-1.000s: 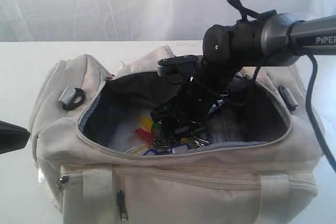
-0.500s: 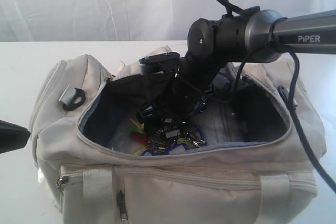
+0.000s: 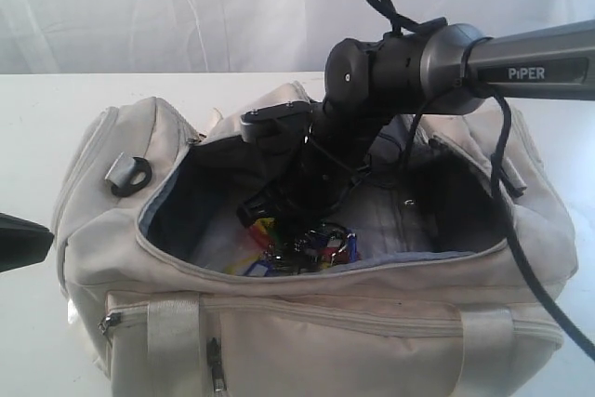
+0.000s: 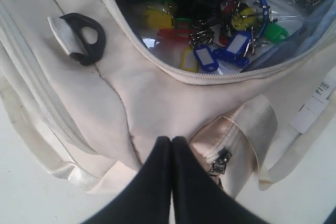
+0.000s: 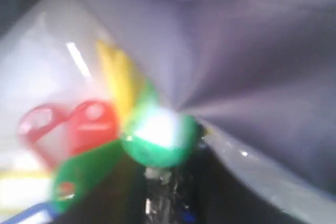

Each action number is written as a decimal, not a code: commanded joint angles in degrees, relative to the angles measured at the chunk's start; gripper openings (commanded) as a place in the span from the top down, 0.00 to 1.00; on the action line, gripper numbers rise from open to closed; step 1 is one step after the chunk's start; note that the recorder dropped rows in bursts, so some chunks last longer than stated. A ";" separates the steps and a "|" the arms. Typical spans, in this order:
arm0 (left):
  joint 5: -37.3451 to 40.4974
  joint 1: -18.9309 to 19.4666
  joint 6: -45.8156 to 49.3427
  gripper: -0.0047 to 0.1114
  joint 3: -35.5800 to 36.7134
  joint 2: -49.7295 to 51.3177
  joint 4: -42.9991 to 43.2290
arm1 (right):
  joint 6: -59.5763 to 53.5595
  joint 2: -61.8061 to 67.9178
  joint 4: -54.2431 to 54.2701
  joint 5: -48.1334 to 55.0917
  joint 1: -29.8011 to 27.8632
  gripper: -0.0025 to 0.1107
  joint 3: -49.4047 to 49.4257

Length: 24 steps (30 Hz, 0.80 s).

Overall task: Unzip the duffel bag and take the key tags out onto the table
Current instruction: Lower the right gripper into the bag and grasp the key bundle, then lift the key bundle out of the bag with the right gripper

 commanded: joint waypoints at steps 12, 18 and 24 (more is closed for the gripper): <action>0.27 -0.31 -0.33 0.96 0.21 -0.50 -0.80 | 3.20 -13.31 -10.78 1.98 0.07 0.98 0.88; 0.27 -0.31 -0.33 0.96 0.21 -0.50 -0.80 | 4.14 -17.95 -12.53 1.98 0.07 0.98 0.88; 0.27 -0.31 -0.33 0.96 0.21 -0.50 -0.80 | 4.14 -20.09 -12.63 2.80 0.07 0.98 0.88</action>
